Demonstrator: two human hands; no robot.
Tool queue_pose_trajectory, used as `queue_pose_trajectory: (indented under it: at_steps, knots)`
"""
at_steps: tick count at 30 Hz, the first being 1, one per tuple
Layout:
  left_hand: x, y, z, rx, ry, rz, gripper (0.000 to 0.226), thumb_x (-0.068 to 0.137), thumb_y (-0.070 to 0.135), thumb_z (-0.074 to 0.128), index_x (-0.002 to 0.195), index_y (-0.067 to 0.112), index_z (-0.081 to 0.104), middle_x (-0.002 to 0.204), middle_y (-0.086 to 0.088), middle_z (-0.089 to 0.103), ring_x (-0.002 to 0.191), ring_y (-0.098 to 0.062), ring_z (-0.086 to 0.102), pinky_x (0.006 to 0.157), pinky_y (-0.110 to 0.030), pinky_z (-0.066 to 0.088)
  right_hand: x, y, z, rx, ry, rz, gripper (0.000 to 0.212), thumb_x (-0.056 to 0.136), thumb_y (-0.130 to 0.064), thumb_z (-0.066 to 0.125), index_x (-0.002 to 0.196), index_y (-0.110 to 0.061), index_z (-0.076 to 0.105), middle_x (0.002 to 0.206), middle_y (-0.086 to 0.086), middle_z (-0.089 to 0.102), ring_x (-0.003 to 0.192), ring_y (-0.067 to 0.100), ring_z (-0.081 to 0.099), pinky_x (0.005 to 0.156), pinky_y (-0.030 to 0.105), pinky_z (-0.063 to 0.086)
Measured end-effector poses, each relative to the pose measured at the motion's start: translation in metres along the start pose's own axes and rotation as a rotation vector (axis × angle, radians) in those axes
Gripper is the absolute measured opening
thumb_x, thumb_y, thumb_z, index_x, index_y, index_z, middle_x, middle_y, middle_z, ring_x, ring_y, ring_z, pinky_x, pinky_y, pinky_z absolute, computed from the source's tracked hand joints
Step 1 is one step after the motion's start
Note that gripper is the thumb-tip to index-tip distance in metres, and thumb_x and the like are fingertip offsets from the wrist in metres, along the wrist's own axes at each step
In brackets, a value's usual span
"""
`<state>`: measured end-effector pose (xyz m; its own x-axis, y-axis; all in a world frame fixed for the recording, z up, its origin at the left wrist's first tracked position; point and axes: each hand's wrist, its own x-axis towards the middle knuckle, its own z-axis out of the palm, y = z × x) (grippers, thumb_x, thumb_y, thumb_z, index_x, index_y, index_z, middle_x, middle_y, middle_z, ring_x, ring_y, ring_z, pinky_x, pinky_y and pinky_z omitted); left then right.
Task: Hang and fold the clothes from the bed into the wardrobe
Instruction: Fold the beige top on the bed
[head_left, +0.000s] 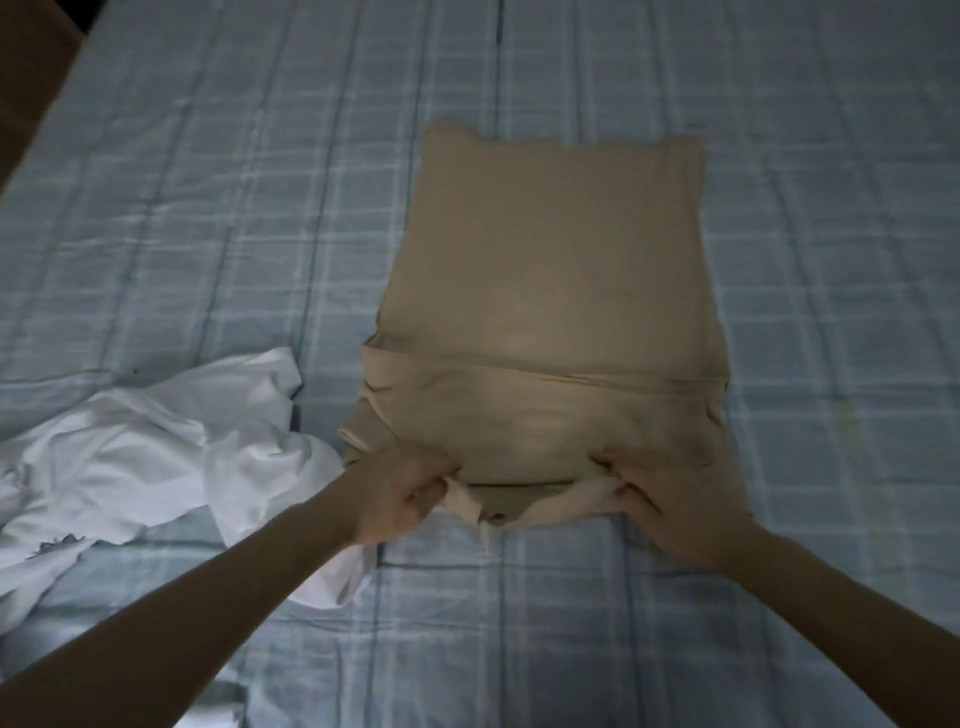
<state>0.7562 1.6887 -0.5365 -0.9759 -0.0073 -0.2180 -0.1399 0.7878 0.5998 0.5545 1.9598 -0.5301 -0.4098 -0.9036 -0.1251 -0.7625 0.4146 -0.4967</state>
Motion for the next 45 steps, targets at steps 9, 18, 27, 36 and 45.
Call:
queue_pose_trajectory:
  at_steps: [9, 18, 27, 36, 45]
  knots:
    - [0.052, -0.019, -0.012, 0.109, 0.131, -0.346, 0.027, 0.082, 0.037, 0.052, 0.104, 0.021, 0.054, 0.089, 0.003, 0.061, 0.082, -0.022, 0.060, 0.067, -0.035, 0.044, 0.026, 0.001, 0.004, -0.502, 0.168, 0.302, 0.024, 0.078, -0.031, 0.070, 0.084, -0.013, 0.055, 0.078, 0.011, 0.055, 0.069, 0.029, 0.049, 0.061, 0.037, 0.035]
    - [0.004, -0.024, 0.007, 0.598, 0.070, 0.219, 0.042, 0.083, 0.024, 0.052, 0.124, 0.019, 0.061, 0.109, 0.000, 0.060, 0.091, -0.021, 0.057, 0.083, -0.032, 0.034, -0.006, 0.003, 0.023, -0.575, 0.046, -0.008, 0.039, 0.076, -0.011, 0.038, 0.102, -0.007, 0.067, 0.097, 0.011, 0.064, 0.076, 0.030, 0.062, 0.062, 0.035, 0.051]
    - [-0.006, -0.045, -0.009, 0.675, -0.053, 0.066, 0.066, 0.084, 0.017, 0.046, 0.149, 0.022, 0.037, 0.142, 0.003, 0.052, 0.131, -0.026, 0.047, 0.112, -0.039, 0.026, -0.005, 0.019, 0.007, -0.593, -0.162, 0.120, 0.079, 0.058, -0.018, 0.068, 0.134, -0.008, 0.049, 0.133, 0.012, 0.053, 0.106, 0.041, 0.055, 0.102, 0.062, 0.032]
    - [-0.001, -0.048, -0.021, 0.677, 0.097, 0.116, 0.079, 0.060, -0.012, 0.063, 0.134, 0.015, 0.059, 0.135, -0.002, 0.059, 0.123, -0.029, 0.058, 0.103, -0.041, 0.045, -0.012, 0.047, -0.010, -0.660, -0.204, -0.049, 0.090, 0.058, -0.023, 0.073, 0.142, -0.008, 0.044, 0.146, 0.008, 0.044, 0.124, 0.039, 0.047, 0.104, 0.060, 0.034]
    - [0.008, -0.039, -0.044, 0.208, -0.170, -0.220, 0.070, 0.087, -0.002, 0.055, 0.145, 0.035, 0.041, 0.150, 0.005, 0.044, 0.141, -0.019, 0.037, 0.108, -0.030, 0.038, -0.007, 0.047, -0.027, -0.570, -0.091, -0.186, 0.052, 0.068, -0.004, 0.042, 0.116, -0.009, 0.062, 0.112, 0.011, 0.070, 0.063, 0.030, 0.068, 0.047, 0.033, 0.053]
